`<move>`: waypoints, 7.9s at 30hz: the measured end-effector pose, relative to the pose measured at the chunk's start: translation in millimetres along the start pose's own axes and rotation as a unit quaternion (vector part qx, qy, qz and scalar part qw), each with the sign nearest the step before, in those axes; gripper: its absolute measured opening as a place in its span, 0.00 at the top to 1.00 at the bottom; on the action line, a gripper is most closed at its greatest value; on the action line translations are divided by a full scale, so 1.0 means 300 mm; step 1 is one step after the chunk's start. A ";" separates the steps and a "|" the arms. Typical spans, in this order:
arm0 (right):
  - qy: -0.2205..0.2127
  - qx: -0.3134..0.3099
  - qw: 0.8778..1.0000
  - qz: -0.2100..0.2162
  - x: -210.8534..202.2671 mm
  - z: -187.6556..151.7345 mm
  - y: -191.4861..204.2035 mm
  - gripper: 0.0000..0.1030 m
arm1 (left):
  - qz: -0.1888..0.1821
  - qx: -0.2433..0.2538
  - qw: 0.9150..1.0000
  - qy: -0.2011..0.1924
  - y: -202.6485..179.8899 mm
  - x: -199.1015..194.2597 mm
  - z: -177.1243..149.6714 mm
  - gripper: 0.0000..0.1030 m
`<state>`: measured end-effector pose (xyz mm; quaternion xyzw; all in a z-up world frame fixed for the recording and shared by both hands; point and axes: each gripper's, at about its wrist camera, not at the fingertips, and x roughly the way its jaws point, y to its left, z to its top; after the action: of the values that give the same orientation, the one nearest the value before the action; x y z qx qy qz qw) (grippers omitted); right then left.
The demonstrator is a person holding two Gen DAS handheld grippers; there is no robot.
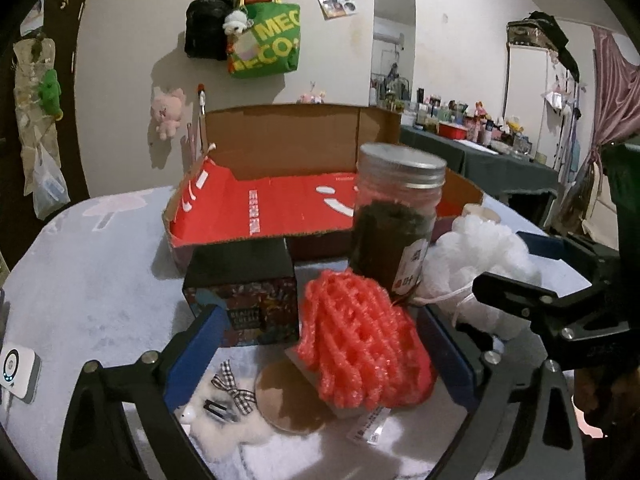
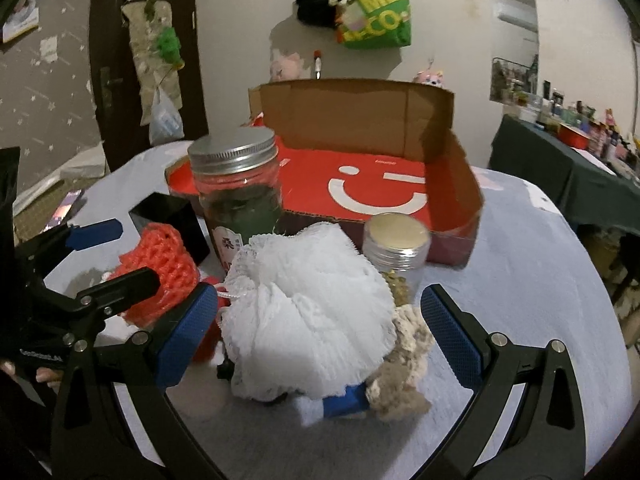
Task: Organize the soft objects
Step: 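Grasp the orange foam net with the left tool while the right tool grasps the white bath puff, then carry the orange net and white puff into the red-lined box and open both tools, then withdraw both tools from the box back toward the remaining items, then grasp the red knit sock with the left tool while the right tool grasps the lace scrunchie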
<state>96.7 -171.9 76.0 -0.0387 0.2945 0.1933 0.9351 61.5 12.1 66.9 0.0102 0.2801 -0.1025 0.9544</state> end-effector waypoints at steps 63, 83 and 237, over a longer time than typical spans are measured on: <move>0.056 -0.022 0.998 0.023 0.308 0.669 -0.244 0.55 | -0.054 0.149 0.983 0.097 0.048 0.403 0.674 0.52; 0.205 0.043 0.978 -0.020 0.865 0.688 -0.359 0.53 | -0.005 0.130 0.966 0.223 0.090 0.968 0.635 0.51; 0.024 0.133 0.991 0.024 -0.076 -0.080 -0.161 0.73 | -0.084 0.044 0.993 0.077 -0.107 0.034 0.036 0.62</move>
<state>85.4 -228.7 67.0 0.0881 0.3406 0.1736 0.9199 69.2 -22.0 71.8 0.0362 0.3476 -0.1933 0.9168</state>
